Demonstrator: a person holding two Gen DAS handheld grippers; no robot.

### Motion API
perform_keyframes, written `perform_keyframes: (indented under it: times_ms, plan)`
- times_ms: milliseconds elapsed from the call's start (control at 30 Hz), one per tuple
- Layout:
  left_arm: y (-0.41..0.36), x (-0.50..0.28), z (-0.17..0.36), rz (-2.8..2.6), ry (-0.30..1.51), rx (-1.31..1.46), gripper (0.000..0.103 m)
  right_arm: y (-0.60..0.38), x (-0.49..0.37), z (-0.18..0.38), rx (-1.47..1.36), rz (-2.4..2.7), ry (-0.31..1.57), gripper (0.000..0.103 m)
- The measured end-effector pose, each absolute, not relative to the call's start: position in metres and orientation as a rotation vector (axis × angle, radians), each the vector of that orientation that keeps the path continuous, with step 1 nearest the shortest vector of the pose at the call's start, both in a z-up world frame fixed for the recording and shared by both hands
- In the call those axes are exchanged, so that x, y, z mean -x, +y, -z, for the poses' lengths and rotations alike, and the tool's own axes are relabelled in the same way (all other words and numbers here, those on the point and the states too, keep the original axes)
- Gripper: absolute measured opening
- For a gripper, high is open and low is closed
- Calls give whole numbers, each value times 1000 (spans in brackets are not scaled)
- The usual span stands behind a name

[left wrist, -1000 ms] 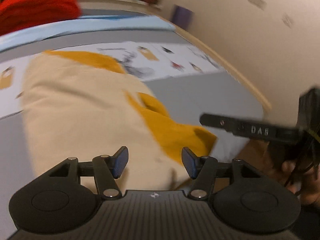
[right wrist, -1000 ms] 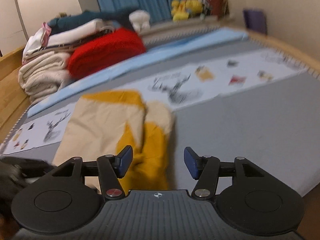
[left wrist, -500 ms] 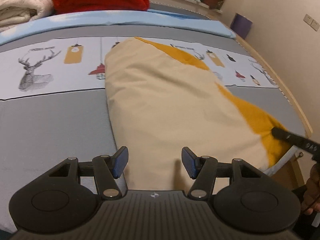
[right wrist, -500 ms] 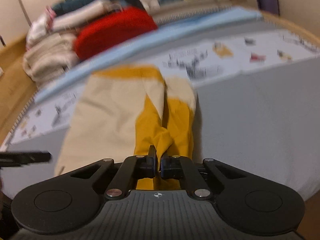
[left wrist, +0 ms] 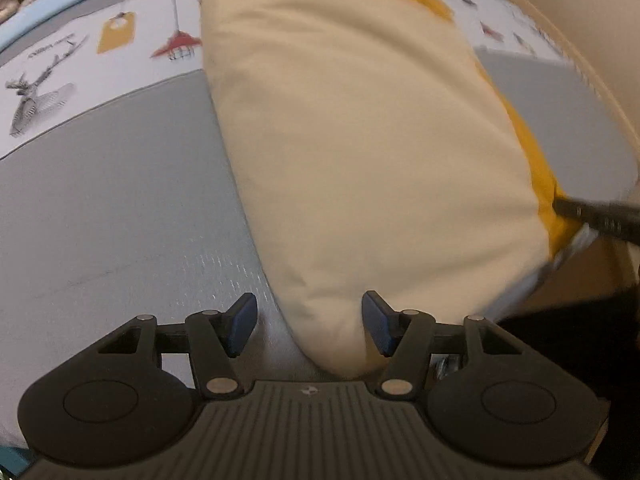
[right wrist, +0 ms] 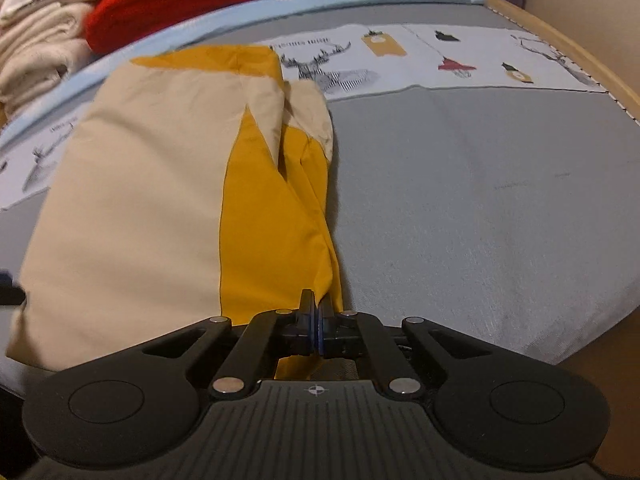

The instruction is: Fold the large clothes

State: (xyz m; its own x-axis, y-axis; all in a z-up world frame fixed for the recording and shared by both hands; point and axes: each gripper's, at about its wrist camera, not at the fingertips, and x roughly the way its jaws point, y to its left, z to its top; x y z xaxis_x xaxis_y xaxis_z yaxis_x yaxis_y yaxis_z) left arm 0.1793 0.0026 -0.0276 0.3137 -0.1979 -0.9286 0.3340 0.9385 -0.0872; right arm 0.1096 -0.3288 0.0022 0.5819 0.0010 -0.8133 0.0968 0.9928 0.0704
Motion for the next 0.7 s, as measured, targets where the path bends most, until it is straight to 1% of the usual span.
perform_keyframes:
  times_ms: [67,167,233,300,333,367,467,533,567,633,700]
  plan:
    - [2,-178,20,374,1175,-138,64,-326,-114,4,-91,71,982,0]
    - [12,-175,-1,401,1086,-51,64,-325,-111,11,-62,85,997,0]
    - [17,-176,-5,414,1065,-9,64,-323,-109,10,-47,85,995,0]
    - [11,-181,17,387,1149,-78,65,-320,-108,11,-26,91,1001,0]
    - [9,-181,29,377,1181,-112,68,-319,-109,12,-15,95,1005,0]
    - [9,-180,35,374,1178,-107,69,-319,-109,13,-2,100,1011,0]
    - [19,-187,31,384,1176,-14,69,-320,-109,10,0,121,1020,0]
    - [24,-188,15,391,1098,25,68,-324,-105,-4,-41,128,969,1]
    - [27,-189,8,388,1062,42,68,-327,-101,-15,-62,132,915,1]
    - [33,-194,1,357,1012,70,68,-333,-94,-42,-90,132,772,7]
    - [36,-197,-2,328,993,72,68,-336,-93,-68,-107,111,645,19]
